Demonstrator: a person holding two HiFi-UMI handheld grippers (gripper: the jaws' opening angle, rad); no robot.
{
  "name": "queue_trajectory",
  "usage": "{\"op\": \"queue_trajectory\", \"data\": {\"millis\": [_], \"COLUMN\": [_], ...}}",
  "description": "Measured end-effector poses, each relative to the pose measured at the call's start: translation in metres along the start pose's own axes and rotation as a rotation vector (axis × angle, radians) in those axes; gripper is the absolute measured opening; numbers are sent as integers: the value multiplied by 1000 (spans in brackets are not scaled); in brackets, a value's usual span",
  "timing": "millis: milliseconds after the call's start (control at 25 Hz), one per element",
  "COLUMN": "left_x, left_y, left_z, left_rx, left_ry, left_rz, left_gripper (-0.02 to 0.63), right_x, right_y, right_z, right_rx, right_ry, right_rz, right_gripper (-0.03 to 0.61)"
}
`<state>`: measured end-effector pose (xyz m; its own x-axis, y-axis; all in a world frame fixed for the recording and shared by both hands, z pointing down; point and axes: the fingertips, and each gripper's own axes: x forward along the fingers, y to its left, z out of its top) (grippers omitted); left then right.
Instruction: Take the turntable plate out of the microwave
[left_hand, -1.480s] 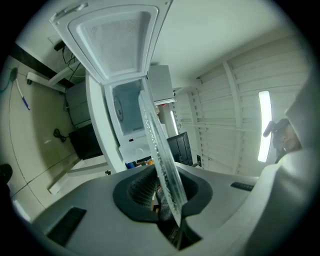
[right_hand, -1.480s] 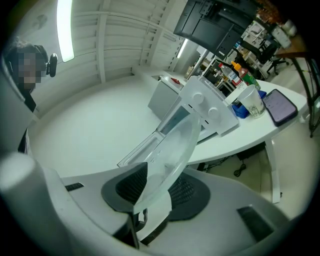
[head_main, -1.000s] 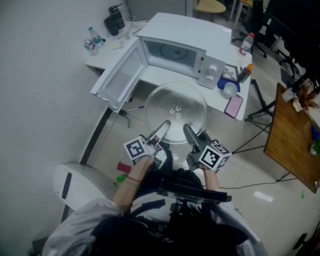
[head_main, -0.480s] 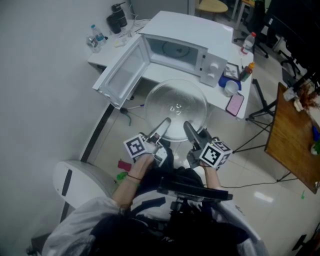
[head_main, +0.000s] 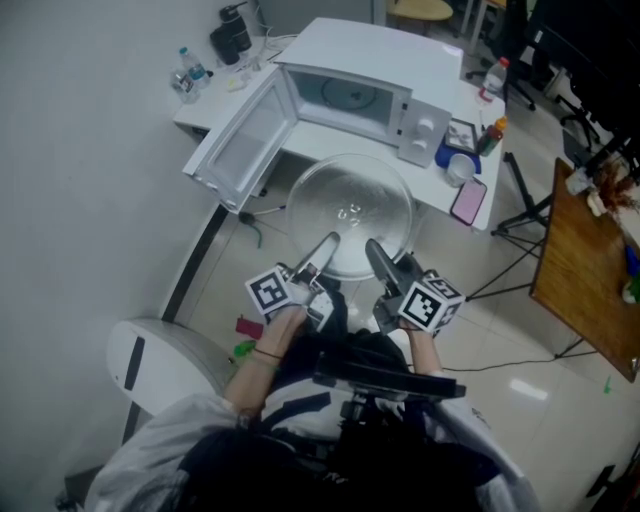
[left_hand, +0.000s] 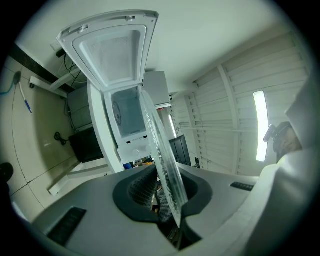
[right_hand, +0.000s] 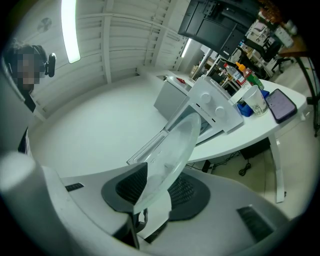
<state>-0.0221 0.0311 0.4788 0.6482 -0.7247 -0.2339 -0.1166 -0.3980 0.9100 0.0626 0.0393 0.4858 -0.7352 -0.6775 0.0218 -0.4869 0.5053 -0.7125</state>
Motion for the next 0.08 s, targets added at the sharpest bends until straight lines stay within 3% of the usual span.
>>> {"op": "queue_trajectory", "data": {"millis": [80], "left_x": [-1], "left_y": [0], "left_z": [0], "left_rx": [2], "left_ry": [0], "left_rz": [1], "left_gripper": [44], "right_x": [1], "right_y": [1], "right_z": [0], "right_rx": [3], "right_ry": [-4], "right_rz": [7], "right_gripper": [129]}}
